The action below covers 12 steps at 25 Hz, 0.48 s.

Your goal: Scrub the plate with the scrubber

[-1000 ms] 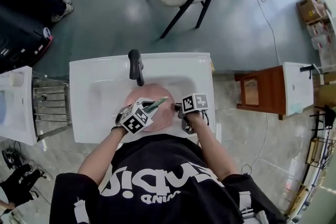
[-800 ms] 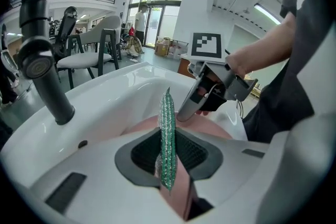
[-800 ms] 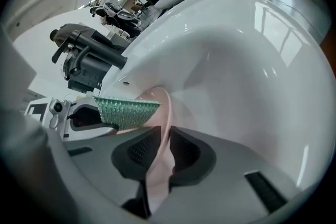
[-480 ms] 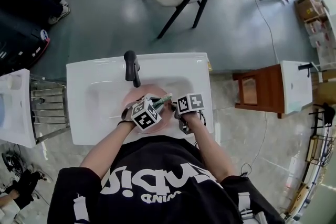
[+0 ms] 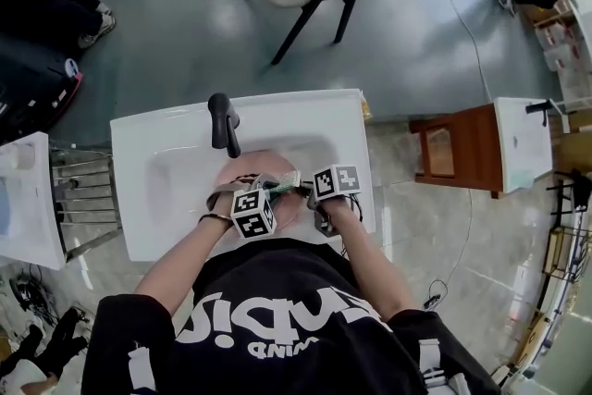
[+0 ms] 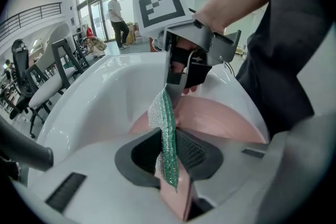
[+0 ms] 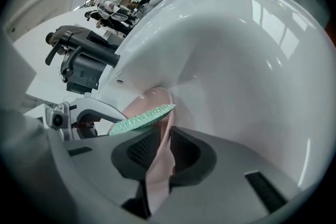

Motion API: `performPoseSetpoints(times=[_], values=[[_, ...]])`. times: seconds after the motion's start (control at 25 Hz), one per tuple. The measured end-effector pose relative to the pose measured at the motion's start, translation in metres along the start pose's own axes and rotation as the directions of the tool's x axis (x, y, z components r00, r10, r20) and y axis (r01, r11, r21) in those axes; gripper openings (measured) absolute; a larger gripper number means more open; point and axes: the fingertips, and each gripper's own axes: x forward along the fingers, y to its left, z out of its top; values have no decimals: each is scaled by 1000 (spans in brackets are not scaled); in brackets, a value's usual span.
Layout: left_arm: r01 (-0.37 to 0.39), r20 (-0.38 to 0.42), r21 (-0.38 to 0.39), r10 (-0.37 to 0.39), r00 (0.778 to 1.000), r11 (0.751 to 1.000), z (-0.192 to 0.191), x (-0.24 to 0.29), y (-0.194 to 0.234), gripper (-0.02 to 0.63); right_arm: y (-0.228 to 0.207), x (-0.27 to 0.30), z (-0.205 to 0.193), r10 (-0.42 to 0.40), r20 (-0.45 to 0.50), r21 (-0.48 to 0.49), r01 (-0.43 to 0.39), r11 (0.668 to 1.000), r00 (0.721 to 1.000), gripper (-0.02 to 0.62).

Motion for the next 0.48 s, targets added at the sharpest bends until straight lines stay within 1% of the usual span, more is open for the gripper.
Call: performPoseSetpoints(times=[0.12,0.2,0.36,0.48], values=[[-7,-14,29,8,1000,1000,-2,10,2,91,-1,-1,1,-5,1,-1,5,1000,1000,74],[-21,-40,66,24,999,998,-8,18,5,91,-2,-1,2,-9,-2,-6,9,1000,1000,74],[-49,-100,117,61,993,992,-28,33,12,91,1,-2,3,-2,6,-8,2,1000,1000,74],[-65,-119,123,80,990,990,-34,38,19,89,0,-3,5,-6,13,-15,6,1000,1000,74]])
